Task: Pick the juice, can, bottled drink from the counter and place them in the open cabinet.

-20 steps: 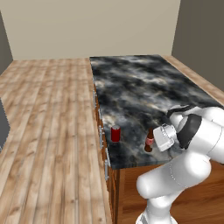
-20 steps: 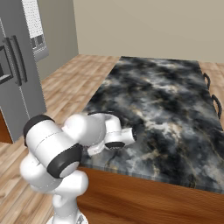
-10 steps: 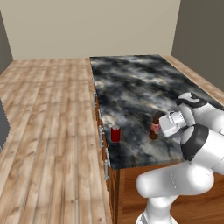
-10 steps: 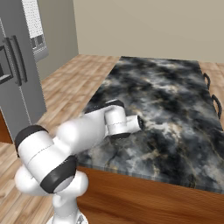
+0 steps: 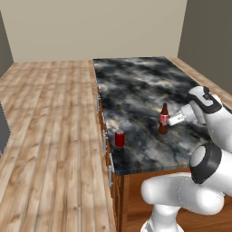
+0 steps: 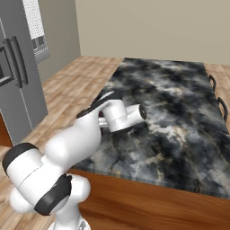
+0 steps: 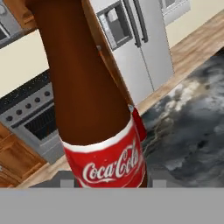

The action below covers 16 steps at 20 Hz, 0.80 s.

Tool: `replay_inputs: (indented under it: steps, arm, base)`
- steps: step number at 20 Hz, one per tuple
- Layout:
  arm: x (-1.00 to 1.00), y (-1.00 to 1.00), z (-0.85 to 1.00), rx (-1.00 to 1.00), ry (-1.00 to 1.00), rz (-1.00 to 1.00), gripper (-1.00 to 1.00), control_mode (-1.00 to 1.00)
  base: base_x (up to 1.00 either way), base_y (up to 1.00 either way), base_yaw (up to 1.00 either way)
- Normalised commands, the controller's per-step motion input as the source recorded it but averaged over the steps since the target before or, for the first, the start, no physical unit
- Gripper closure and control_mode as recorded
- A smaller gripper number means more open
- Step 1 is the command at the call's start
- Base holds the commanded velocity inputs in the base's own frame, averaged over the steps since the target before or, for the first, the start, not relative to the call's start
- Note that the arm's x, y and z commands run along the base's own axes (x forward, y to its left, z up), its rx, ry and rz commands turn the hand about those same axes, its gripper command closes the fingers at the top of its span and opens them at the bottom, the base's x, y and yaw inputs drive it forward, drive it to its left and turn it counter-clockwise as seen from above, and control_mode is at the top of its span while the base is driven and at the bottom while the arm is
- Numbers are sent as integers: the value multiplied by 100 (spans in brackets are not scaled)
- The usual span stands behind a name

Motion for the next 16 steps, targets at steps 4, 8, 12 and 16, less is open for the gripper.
replay_inputs:
  steps: [4, 8, 12, 16]
  arm:
    - [-8, 0, 19, -6, 12, -48, 100, -100]
    - [-1, 0, 19, -10, 7, -52, 100, -100]
    - [0, 0, 22, -21, 6, -49, 100, -100]
    - [-6, 1, 43, -26, 9, -42, 100, -100]
  base:
    - [0, 0, 0]
    - [0, 0, 0]
    - [0, 0, 0]
    - [0, 0, 0]
